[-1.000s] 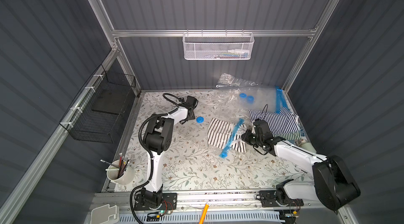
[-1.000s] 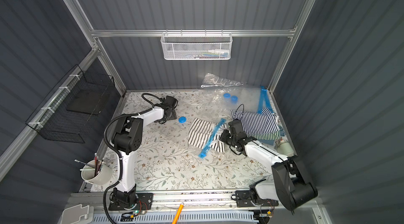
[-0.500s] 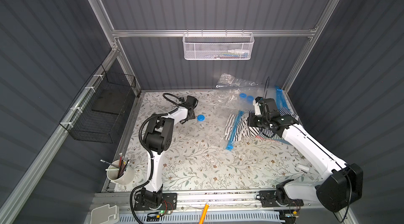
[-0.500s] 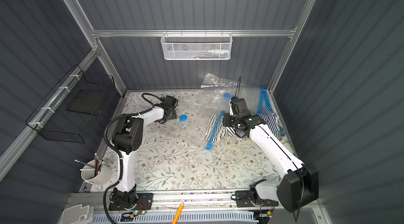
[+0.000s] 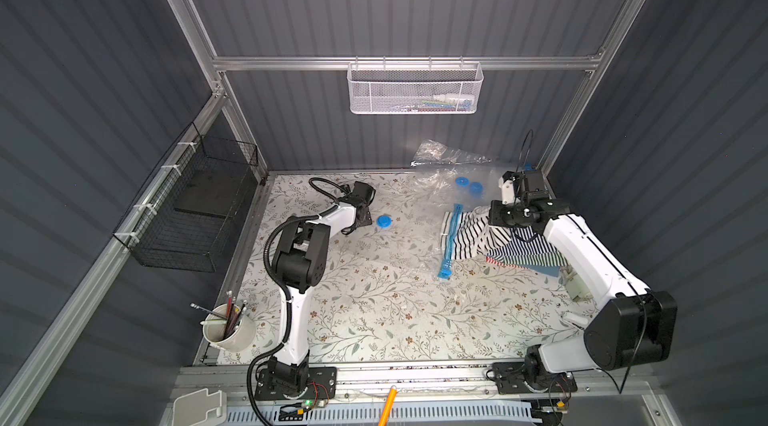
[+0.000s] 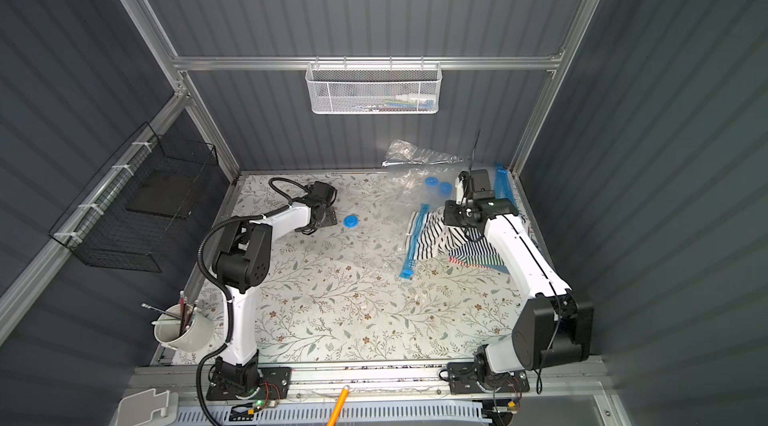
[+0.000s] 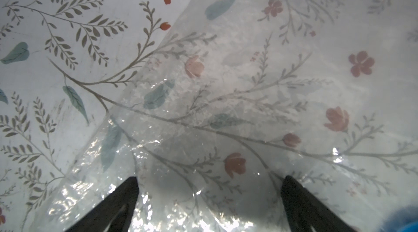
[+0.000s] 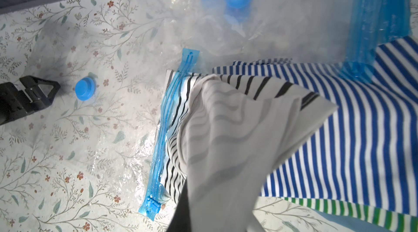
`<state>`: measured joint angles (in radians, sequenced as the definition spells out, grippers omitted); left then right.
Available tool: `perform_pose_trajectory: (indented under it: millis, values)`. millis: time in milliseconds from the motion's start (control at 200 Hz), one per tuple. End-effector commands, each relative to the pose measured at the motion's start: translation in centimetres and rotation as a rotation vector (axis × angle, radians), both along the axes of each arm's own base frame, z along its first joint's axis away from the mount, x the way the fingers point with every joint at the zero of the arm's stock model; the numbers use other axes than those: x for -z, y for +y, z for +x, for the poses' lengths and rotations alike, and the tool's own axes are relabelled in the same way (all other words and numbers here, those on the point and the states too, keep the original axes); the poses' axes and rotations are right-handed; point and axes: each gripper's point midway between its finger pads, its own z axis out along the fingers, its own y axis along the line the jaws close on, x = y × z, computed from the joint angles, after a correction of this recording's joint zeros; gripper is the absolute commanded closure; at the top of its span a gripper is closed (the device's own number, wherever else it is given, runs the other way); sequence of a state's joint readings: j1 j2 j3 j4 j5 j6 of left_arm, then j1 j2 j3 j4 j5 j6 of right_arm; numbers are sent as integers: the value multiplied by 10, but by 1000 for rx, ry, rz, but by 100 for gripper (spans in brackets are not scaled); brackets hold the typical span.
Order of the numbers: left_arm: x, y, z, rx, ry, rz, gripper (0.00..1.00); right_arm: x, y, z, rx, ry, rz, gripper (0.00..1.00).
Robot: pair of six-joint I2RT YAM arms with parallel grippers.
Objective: Take the tank top out of the vacuum bag
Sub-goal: Take out the tank top from the vacuum bag.
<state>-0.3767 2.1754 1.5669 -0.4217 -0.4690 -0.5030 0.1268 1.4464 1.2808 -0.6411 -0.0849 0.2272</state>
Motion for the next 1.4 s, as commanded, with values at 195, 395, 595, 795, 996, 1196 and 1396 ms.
perform_pose_trajectory:
  millis: [195,395,595,795,996,1196,1396]
  values:
    - [36,5,-26,29,134,26,0,-26,-21,4,51,-73,0,100]
    - [39,4,-25,32,135,17,0,-32,-48,10,112,-101,-3,100]
    - [41,3,-24,36,138,16,0,-35,-73,21,176,-109,-21,100]
    - [43,4,-25,36,141,24,0,-38,-91,20,240,-113,3,100]
    - [46,3,-25,39,147,18,0,-43,-110,16,322,-135,103,100]
    - [47,1,-23,41,147,14,0,-49,-130,16,389,-151,139,100]
    - [48,1,-22,43,147,16,0,-50,-143,13,423,-159,157,100]
